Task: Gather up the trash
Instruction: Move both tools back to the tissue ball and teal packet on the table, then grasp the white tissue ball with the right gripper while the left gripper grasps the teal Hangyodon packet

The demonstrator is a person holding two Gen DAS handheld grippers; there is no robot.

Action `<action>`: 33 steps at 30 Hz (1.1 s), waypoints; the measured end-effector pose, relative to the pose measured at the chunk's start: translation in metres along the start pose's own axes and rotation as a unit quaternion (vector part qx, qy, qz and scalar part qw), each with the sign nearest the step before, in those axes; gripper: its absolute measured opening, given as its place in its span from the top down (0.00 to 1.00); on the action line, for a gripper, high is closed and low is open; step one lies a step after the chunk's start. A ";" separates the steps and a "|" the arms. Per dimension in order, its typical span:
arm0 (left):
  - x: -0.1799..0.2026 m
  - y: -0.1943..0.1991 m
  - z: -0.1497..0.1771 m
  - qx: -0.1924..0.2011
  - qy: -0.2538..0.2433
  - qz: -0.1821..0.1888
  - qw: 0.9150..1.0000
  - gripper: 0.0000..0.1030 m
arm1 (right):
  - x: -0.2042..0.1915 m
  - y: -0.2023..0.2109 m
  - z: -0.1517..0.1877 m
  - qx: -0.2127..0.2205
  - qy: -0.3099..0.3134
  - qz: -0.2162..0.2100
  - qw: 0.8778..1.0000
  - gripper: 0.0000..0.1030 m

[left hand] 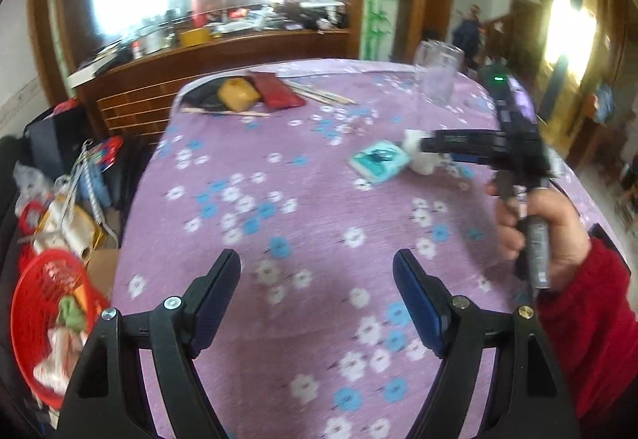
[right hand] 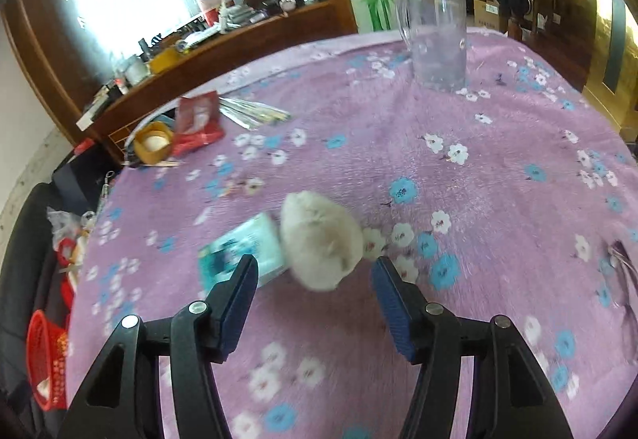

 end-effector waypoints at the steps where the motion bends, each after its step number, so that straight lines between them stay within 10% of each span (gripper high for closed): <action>1: 0.006 -0.003 -0.003 0.000 -0.010 -0.001 1.000 0.24 | 0.005 -0.003 0.002 0.001 -0.002 -0.008 1.000 0.37; 3: 0.019 -0.010 -0.010 0.000 -0.030 -0.007 1.000 0.24 | 0.006 -0.010 0.000 0.008 0.003 -0.020 1.000 0.37; 5: 0.035 -0.020 -0.022 0.004 -0.048 -0.004 0.999 0.24 | 0.006 -0.018 0.001 0.003 0.008 -0.035 0.999 0.66; 8: 0.056 -0.041 -0.038 0.002 -0.067 -0.005 0.998 0.23 | 0.007 -0.020 0.004 -0.003 0.007 -0.048 0.999 0.78; 24: 0.112 -0.191 -0.100 -0.084 -0.048 0.057 0.994 0.24 | 0.034 0.050 -0.024 0.100 -0.052 -0.062 0.992 0.80; 33: 0.151 -0.174 -0.070 -0.088 -0.135 0.119 0.980 0.24 | 0.041 0.055 -0.027 0.105 -0.073 -0.073 0.989 0.80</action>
Point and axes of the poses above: each gripper's, at about its wrist camera, not at the fingertips, and y roughly against the way its jaws point, x to its right, z to its underside, the point moved 9 cm from there along -y, roughly the way its jaws point, and after that the axes turned 14 degrees about -z, right-handed, at the moved point
